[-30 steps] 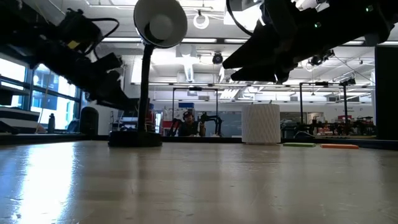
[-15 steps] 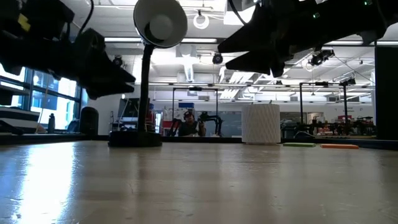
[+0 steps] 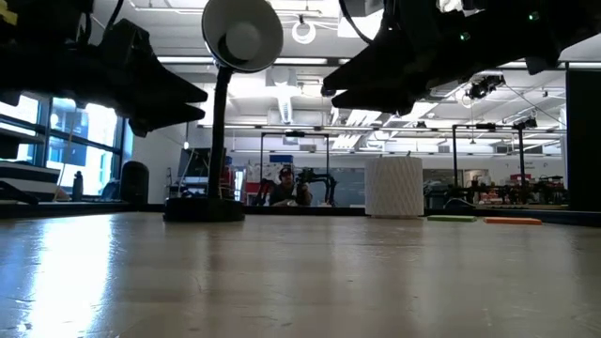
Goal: Screw lightbulb
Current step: Remove the lightbulb from the lamp
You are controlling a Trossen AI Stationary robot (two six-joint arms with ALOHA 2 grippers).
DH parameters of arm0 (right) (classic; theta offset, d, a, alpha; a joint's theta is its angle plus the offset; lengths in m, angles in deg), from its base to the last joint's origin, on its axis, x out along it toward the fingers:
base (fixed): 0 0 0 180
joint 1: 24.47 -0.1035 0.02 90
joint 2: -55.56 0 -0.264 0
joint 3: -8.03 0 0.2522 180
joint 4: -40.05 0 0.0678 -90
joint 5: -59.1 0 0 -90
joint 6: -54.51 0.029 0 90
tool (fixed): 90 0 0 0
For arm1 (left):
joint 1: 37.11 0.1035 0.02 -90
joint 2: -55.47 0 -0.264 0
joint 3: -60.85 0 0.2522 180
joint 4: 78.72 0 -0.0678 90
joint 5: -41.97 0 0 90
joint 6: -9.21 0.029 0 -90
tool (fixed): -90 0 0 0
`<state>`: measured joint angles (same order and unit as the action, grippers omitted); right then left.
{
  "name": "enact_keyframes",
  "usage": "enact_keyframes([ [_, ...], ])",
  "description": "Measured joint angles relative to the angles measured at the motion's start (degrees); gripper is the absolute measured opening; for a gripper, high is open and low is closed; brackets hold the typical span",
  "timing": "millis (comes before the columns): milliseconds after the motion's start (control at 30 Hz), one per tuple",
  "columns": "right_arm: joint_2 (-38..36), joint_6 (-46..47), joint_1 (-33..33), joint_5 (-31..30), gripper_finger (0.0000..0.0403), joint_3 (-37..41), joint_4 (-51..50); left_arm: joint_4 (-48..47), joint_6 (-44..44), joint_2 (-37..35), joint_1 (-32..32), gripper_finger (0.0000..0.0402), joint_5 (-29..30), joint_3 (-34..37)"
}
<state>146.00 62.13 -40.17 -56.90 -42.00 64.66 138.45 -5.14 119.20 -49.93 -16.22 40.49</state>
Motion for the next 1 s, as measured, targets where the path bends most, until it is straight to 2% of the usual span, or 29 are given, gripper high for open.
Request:
enact_keyframes([
  [100,0.2,-4.0,-1.4,-0.5,0.0284,-2.8,-1.6,0.0,0.0,1.4,0.0,0.0229,1.2,-1.0],
  [167,0.9,-9.9,-2.7,-2.2,0.0284,-6.8,-3.8,0.0,0.0,2.4,0.0,0.0229,1.8,-1.6],
  [233,2.5,-17.2,-4.0,-6.2,0.0284,-12.3,-6.7,0.0,0.0,3.5,0.1,0.0229,2.2,-2.3],
  [367,6.0,-30.8,-5.7,-18.0,0.0284,-24.2,-14.0,-0.1,1.1,5.2,0.1,0.0229,2.3,-3.4],
  [433,7.3,-33.5,-5.8,-21.8,0.0284,-29.3,-17.7,-0.1,1.4,5.7,0.1,0.0229,2.3,-3.8],
  [500,8.0,-33.3,-5.7,-22.4,0.0284,-33.2,-20.5,-0.1,1.8,5.9,0.1,0.0229,2.3,-4.2],
  [767,8.2,-33.5,-4.3,-19.5,0.0284,-39.1,-21.2,-0.2,5.0,5.9,0.1,0.0229,2.5,-4.2],
  [833,8.2,-33.1,-3.4,-14.8,0.0284,-39.1,-20.2,-0.2,5.0,5.9,0.1,0.0229,2.5,-4.2],
  [1000,8.2,-27.3,-1.0,1.2,0.0284,-38.3,-20.0,-0.2,6.5,5.9,0.1,0.0229,2.6,-4.2],
])
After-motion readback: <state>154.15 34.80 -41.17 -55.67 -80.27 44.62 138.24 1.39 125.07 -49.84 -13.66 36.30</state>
